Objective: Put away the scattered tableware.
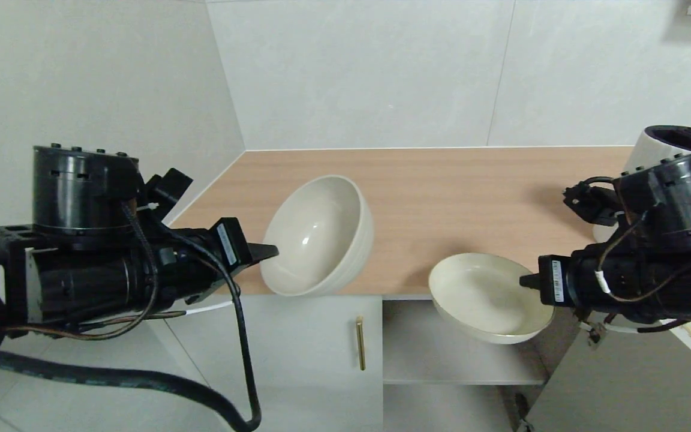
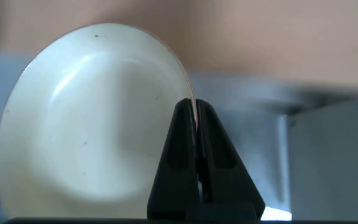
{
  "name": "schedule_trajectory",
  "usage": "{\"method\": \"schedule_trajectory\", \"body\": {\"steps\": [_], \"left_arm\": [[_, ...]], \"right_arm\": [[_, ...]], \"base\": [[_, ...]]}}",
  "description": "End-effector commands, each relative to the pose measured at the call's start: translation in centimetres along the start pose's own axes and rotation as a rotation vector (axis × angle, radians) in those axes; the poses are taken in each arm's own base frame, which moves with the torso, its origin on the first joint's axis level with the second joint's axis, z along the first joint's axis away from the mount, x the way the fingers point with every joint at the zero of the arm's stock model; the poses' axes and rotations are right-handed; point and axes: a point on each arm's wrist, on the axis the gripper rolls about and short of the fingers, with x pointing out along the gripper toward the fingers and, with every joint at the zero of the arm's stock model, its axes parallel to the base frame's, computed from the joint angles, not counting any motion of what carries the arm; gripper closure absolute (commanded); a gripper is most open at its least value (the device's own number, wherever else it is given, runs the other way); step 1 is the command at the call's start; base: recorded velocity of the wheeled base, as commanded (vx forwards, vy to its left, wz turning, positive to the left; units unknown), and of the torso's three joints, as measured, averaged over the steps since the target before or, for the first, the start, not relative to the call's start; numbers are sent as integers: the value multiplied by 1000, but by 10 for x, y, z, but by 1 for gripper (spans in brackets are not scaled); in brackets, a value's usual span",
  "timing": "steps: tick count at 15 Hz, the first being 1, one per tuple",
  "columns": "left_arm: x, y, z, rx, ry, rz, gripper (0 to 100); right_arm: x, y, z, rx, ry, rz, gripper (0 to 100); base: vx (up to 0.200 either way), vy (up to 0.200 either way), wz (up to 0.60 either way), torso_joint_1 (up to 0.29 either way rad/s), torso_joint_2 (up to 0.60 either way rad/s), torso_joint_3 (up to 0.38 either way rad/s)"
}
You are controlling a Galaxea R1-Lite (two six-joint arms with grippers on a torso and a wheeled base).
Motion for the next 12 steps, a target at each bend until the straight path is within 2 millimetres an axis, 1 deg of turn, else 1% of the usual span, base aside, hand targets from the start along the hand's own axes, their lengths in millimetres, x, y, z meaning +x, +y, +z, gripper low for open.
{"method": "schedule_trajectory", "body": {"steps": [1, 2, 3, 7, 10, 12], "left_arm": [[-15, -5, -1, 39, -2, -11, 100], [-14, -4, -2, 50, 11, -2, 100], [-14, -3, -3, 51, 16, 1, 100], [-8, -3, -10, 64, 70, 0, 100], [-5, -2, -12, 65, 97, 9, 100], [-3, -1, -14, 78, 105, 15, 100]], "right_arm": [[-30, -5, -6, 15, -29, 53, 100], [-27, -11, -11, 17, -11, 33, 100], [-26, -11, -13, 16, -6, 28, 100], [-27, -12, -13, 12, -8, 31, 100], [-25, -12, -14, 11, -2, 26, 100], [-26, -12, -13, 4, -7, 27, 100]], "base": [[0, 0, 0, 0, 0, 0], [0, 0, 0, 0, 0, 0], [0, 0, 0, 0, 0, 0], [0, 0, 0, 0, 0, 0], [-200, 0, 0, 9, -1, 4], [0, 0, 0, 0, 0, 0]]}}
